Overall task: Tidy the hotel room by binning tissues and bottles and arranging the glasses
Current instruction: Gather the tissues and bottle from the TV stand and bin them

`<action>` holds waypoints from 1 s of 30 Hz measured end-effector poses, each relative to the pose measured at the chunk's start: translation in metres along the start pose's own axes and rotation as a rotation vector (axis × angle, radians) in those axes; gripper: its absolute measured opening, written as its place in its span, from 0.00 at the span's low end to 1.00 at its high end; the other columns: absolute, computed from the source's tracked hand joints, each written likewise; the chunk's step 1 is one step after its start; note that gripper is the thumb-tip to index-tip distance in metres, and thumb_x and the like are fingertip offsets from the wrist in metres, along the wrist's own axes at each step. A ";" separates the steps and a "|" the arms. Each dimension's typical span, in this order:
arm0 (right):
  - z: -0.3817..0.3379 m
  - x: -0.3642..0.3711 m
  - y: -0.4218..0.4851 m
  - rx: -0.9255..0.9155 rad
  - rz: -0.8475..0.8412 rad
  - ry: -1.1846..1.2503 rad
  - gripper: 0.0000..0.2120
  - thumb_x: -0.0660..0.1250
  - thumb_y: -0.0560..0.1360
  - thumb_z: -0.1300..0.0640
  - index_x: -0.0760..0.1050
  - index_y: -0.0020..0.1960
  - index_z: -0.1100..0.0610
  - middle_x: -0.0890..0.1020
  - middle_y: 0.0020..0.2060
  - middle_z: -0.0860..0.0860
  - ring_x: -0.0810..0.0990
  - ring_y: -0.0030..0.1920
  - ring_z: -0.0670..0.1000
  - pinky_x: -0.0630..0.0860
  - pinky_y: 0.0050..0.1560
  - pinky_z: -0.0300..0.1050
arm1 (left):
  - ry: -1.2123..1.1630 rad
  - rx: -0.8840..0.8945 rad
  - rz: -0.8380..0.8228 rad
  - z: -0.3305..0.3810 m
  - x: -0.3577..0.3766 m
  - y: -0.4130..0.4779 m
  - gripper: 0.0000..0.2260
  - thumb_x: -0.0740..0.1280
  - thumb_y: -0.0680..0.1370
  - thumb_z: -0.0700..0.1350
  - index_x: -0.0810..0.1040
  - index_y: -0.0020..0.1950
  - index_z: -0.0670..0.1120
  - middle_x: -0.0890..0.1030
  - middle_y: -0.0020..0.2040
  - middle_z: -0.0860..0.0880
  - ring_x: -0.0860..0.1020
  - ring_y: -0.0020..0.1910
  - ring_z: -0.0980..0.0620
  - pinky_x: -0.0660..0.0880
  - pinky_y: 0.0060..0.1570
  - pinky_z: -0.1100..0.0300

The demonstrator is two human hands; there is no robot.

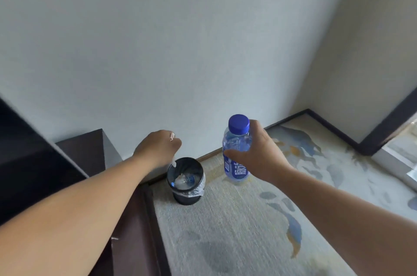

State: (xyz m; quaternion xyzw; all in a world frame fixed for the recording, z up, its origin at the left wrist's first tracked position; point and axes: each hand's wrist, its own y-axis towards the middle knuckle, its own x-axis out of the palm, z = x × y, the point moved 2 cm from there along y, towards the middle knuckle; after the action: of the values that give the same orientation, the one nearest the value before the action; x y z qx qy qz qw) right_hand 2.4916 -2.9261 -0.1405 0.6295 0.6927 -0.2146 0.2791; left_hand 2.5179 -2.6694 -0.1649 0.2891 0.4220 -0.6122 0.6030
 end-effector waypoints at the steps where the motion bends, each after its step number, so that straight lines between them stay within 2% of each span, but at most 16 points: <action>1: 0.005 -0.003 0.014 -0.001 -0.019 -0.001 0.34 0.76 0.64 0.46 0.62 0.64 0.47 0.74 0.54 0.47 0.76 0.49 0.47 0.72 0.45 0.45 | -0.019 -0.018 0.008 0.003 0.004 0.007 0.08 0.54 0.71 0.47 0.66 0.34 0.45 0.81 0.34 0.43 0.70 0.31 0.47 0.65 0.33 0.56; 5: 0.021 0.004 0.075 0.003 -0.121 0.037 0.33 0.75 0.64 0.46 0.62 0.63 0.47 0.75 0.56 0.49 0.77 0.52 0.50 0.76 0.51 0.52 | -0.071 -0.097 0.083 0.005 0.017 0.041 0.10 0.56 0.75 0.47 0.70 0.36 0.46 0.77 0.30 0.49 0.73 0.32 0.50 0.64 0.31 0.58; 7: 0.024 0.017 0.099 -0.021 -0.174 0.028 0.32 0.75 0.64 0.46 0.63 0.63 0.47 0.75 0.56 0.49 0.77 0.52 0.50 0.76 0.52 0.52 | -0.117 -0.142 0.110 -0.002 0.021 0.056 0.09 0.55 0.76 0.46 0.70 0.38 0.47 0.77 0.30 0.52 0.74 0.31 0.52 0.63 0.29 0.58; 10: 0.026 0.043 0.139 -0.053 -0.253 0.016 0.32 0.75 0.65 0.46 0.63 0.63 0.48 0.76 0.55 0.49 0.77 0.51 0.50 0.76 0.51 0.52 | -0.199 -0.196 0.113 -0.020 0.030 0.085 0.10 0.54 0.78 0.44 0.70 0.39 0.47 0.79 0.34 0.47 0.73 0.30 0.51 0.63 0.28 0.58; 13: 0.030 0.068 0.173 -0.085 -0.296 -0.011 0.30 0.74 0.65 0.44 0.63 0.61 0.46 0.76 0.53 0.47 0.77 0.49 0.48 0.76 0.47 0.49 | -0.275 -0.234 0.121 -0.041 0.041 0.118 0.10 0.54 0.79 0.44 0.71 0.43 0.41 0.78 0.36 0.43 0.73 0.32 0.47 0.64 0.30 0.55; 18: 0.037 0.108 0.235 -0.094 -0.393 -0.031 0.29 0.74 0.64 0.42 0.62 0.59 0.43 0.76 0.52 0.46 0.77 0.48 0.47 0.74 0.44 0.45 | -0.333 -0.356 0.101 -0.072 0.060 0.171 0.11 0.57 0.80 0.48 0.73 0.46 0.42 0.77 0.40 0.44 0.74 0.36 0.49 0.65 0.33 0.57; 21: 0.047 0.134 0.264 -0.079 -0.437 -0.028 0.30 0.74 0.65 0.42 0.63 0.61 0.44 0.76 0.53 0.47 0.77 0.49 0.49 0.75 0.46 0.47 | -0.421 -0.435 0.082 -0.088 0.076 0.189 0.11 0.60 0.77 0.50 0.75 0.44 0.43 0.79 0.38 0.45 0.76 0.35 0.47 0.69 0.34 0.56; 23: 0.057 0.153 0.277 -0.082 -0.479 -0.034 0.30 0.73 0.65 0.42 0.62 0.61 0.44 0.75 0.53 0.46 0.77 0.48 0.47 0.73 0.44 0.44 | -0.461 -0.487 0.084 -0.099 0.090 0.198 0.11 0.61 0.77 0.50 0.76 0.43 0.43 0.78 0.35 0.46 0.76 0.34 0.46 0.69 0.35 0.56; 26: 0.073 0.181 0.292 -0.109 -0.537 -0.050 0.29 0.73 0.65 0.42 0.62 0.60 0.43 0.73 0.53 0.44 0.75 0.47 0.43 0.71 0.42 0.42 | -0.529 -0.558 0.111 -0.114 0.112 0.211 0.11 0.62 0.77 0.50 0.76 0.40 0.44 0.77 0.29 0.49 0.74 0.29 0.51 0.68 0.32 0.58; 30: 0.101 0.218 0.317 -0.115 -0.605 -0.074 0.30 0.73 0.64 0.41 0.62 0.60 0.43 0.70 0.53 0.44 0.75 0.46 0.42 0.73 0.43 0.41 | -0.659 -0.681 0.156 -0.133 0.147 0.232 0.11 0.62 0.75 0.53 0.76 0.38 0.48 0.78 0.30 0.49 0.76 0.28 0.49 0.71 0.32 0.57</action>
State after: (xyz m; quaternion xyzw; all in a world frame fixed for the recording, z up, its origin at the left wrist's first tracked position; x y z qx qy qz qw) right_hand 2.8066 -2.7913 -0.3426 0.3697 0.8490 -0.2711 0.2626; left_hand 2.7092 -2.6080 -0.3943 -0.1034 0.3619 -0.4511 0.8092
